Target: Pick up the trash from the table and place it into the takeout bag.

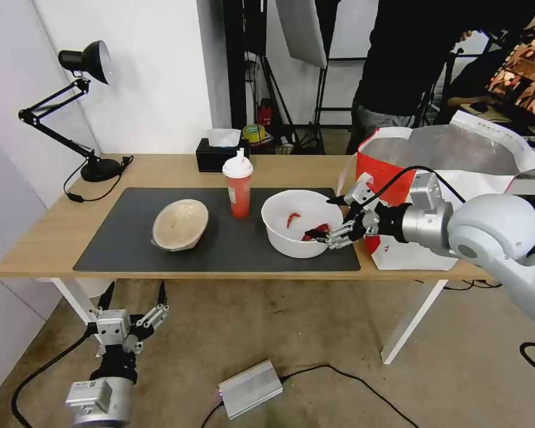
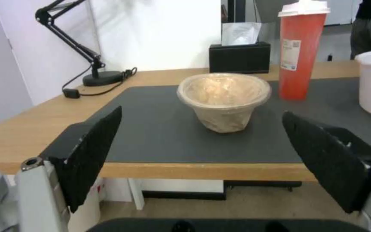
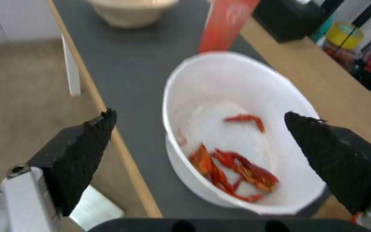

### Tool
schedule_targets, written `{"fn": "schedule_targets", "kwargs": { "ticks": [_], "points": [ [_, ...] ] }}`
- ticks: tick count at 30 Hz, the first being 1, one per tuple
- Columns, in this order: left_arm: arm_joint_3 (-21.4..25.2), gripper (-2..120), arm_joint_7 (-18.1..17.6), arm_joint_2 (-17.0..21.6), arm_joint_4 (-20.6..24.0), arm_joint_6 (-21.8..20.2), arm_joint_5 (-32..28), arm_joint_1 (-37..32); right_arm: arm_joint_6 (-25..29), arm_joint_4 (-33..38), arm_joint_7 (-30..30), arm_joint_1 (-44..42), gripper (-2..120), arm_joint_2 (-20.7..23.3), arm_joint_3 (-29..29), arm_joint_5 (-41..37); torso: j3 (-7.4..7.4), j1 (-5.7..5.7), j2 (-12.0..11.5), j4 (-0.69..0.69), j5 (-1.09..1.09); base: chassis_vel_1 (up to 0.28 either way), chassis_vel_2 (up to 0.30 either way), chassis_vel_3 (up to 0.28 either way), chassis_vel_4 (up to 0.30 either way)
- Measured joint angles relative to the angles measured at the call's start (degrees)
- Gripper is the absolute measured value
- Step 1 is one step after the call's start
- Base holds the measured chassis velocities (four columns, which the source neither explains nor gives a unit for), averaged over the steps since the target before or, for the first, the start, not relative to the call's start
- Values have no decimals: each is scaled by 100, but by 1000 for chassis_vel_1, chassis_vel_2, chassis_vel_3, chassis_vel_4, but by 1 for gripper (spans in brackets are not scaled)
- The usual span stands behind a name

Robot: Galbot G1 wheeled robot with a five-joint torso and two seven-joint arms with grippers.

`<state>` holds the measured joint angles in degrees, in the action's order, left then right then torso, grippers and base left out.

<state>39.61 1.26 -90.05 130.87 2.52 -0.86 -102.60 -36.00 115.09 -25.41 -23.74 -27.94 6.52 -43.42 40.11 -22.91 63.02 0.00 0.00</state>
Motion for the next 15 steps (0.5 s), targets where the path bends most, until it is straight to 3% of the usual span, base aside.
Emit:
{"fn": "schedule_targets", "kwargs": {
  "ticks": [15],
  "points": [
    [41,100,-5,-23,-22,3,1,22,152,-659,-123,604,100,-362,801,428,0,0,0,0,0,0,0,0,0]
  ]
}}
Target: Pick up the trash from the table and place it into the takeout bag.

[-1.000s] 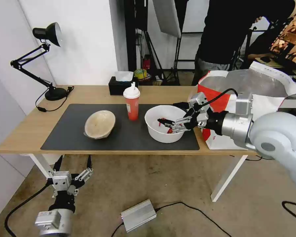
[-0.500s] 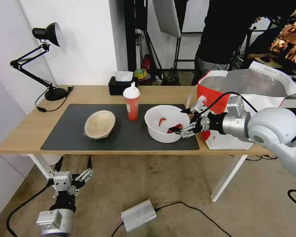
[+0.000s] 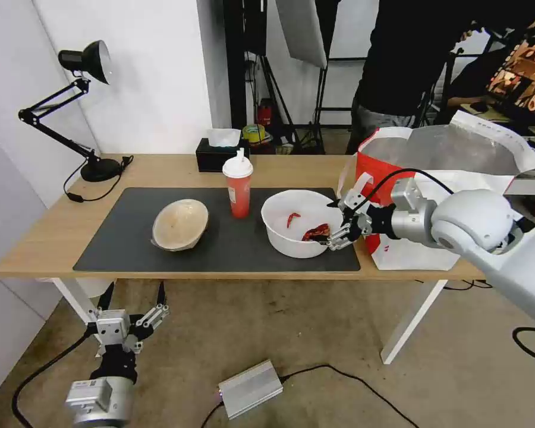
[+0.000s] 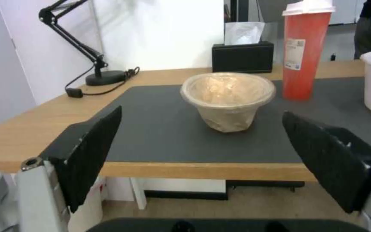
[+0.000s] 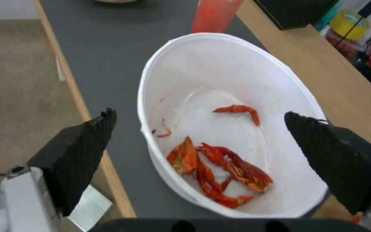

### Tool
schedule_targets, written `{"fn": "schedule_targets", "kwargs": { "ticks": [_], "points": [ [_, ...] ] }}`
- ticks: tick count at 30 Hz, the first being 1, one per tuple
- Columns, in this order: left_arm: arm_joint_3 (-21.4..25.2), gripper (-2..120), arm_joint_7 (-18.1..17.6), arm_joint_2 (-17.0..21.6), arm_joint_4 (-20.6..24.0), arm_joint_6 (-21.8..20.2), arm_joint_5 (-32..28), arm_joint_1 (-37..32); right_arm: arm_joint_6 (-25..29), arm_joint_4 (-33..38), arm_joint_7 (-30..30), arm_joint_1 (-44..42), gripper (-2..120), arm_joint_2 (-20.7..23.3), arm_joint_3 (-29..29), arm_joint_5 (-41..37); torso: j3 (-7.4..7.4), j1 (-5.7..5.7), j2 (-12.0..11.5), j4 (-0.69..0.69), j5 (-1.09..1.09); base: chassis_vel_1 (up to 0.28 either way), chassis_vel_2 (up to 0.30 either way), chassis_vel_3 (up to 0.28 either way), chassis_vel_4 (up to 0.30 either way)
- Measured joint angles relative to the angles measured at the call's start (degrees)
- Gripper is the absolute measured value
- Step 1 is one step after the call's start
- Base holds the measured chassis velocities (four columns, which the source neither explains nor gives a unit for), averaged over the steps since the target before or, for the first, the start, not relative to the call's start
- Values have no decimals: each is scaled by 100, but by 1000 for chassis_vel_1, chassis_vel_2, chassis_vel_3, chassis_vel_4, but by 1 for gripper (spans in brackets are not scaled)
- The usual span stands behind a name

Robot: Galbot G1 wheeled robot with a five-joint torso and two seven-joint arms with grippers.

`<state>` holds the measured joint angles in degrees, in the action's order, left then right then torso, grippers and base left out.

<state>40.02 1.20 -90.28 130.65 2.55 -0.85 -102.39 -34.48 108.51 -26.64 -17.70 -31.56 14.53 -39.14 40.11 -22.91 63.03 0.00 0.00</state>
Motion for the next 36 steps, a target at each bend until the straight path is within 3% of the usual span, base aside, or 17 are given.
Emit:
{"fn": "schedule_targets", "kwargs": {
  "ticks": [17,36],
  "points": [
    [43,100,-3,-59,17,0,-4,8,8,-558,199,323,100,-643,491,57,0,0,0,1,0,0,0,0,0],
    [75,100,-7,-71,6,0,-16,30,-5,-793,357,175,100,-1020,618,105,0,0,0,0,0,0,0,0,0]
  ]
}}
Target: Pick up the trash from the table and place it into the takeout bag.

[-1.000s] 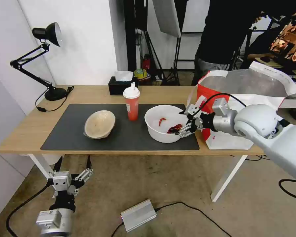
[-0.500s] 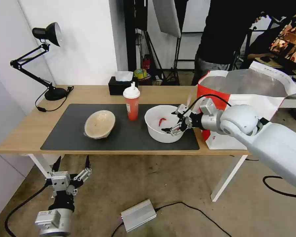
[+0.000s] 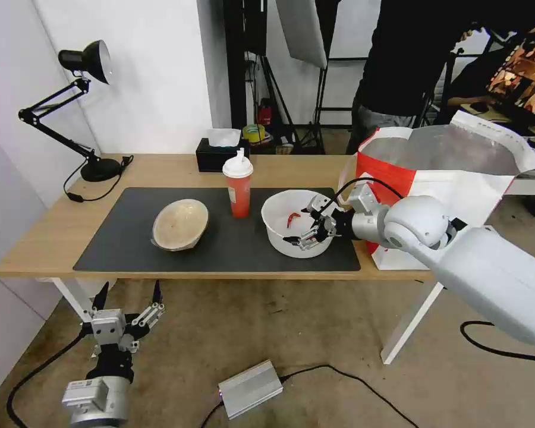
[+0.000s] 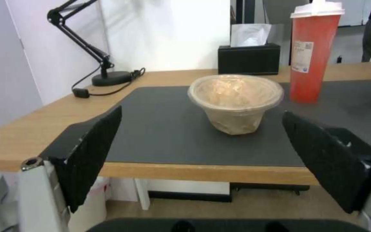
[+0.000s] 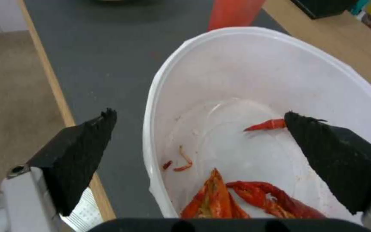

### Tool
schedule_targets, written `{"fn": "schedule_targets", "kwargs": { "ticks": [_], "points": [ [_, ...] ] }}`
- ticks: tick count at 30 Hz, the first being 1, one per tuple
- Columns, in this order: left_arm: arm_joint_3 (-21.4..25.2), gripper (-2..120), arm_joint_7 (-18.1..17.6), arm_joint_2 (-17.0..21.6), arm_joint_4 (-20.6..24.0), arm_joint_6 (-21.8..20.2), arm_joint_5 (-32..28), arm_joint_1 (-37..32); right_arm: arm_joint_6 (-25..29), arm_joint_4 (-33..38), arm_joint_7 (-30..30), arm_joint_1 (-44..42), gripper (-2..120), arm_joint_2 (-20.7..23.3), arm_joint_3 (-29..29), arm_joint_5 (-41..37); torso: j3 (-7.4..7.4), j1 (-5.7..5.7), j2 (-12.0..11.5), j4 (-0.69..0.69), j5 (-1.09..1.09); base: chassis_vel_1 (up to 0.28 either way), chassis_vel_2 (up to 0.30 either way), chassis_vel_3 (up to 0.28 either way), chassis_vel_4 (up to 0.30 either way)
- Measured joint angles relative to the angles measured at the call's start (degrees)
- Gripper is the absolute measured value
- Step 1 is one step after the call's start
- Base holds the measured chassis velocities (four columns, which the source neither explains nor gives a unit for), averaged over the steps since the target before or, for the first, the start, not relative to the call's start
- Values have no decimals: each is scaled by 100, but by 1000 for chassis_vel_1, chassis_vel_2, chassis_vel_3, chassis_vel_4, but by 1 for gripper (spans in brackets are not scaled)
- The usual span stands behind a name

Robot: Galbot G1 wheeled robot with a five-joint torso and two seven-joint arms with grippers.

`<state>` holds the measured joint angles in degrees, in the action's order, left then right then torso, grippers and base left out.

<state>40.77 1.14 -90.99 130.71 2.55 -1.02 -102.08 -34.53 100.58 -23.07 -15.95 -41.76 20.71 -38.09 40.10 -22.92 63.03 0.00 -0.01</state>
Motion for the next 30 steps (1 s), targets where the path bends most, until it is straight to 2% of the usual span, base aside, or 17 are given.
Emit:
{"fn": "schedule_targets", "kwargs": {
  "ticks": [30],
  "points": [
    [33,100,-4,6,-73,0,-36,50,-33,-466,85,-58,100,-298,158,84,0,0,0,0,0,0,0,0,0]
  ]
}}
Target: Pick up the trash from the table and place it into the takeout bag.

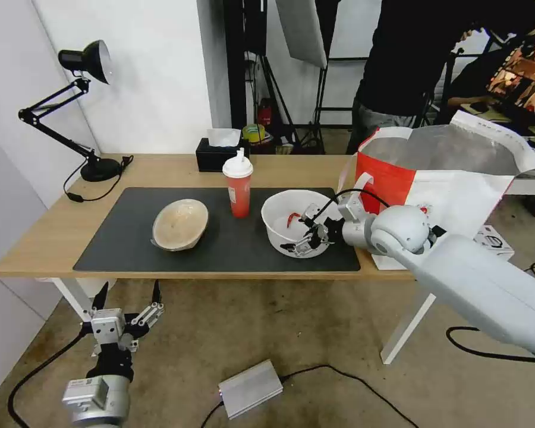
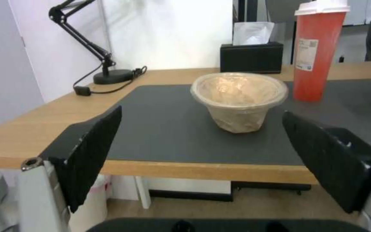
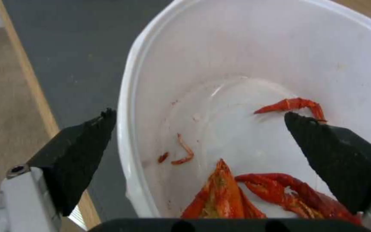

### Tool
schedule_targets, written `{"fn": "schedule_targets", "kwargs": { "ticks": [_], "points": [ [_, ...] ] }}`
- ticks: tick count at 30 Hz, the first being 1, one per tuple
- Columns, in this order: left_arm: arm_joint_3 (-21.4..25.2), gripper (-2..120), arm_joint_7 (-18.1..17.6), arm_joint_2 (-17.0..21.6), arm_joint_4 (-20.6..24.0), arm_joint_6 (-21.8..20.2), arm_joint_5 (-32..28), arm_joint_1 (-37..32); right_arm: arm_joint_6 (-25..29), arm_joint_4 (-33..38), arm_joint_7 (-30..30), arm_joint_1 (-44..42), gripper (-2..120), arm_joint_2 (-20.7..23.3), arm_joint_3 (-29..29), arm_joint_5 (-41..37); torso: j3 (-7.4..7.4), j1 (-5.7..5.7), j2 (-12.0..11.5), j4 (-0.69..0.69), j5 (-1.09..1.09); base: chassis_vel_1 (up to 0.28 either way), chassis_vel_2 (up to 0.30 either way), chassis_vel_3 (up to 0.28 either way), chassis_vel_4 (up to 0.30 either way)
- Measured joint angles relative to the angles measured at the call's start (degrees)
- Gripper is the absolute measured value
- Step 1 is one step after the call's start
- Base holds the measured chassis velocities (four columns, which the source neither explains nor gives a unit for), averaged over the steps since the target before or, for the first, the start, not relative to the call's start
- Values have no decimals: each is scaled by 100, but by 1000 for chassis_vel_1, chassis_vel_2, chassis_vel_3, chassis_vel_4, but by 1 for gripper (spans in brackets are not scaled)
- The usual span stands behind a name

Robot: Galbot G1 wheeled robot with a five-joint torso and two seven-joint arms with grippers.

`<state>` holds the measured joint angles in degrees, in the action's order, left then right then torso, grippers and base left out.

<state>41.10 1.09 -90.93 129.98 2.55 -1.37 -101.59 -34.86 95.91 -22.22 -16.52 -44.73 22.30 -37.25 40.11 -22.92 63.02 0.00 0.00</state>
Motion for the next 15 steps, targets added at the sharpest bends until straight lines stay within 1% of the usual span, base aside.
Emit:
{"fn": "schedule_targets", "kwargs": {
  "ticks": [15],
  "points": [
    [-16,100,-1,12,-37,5,-3,21,-1,-183,39,-6,100,-32,16,30,-1,0,0,0,-1,0,0,0,0]
  ]
}}
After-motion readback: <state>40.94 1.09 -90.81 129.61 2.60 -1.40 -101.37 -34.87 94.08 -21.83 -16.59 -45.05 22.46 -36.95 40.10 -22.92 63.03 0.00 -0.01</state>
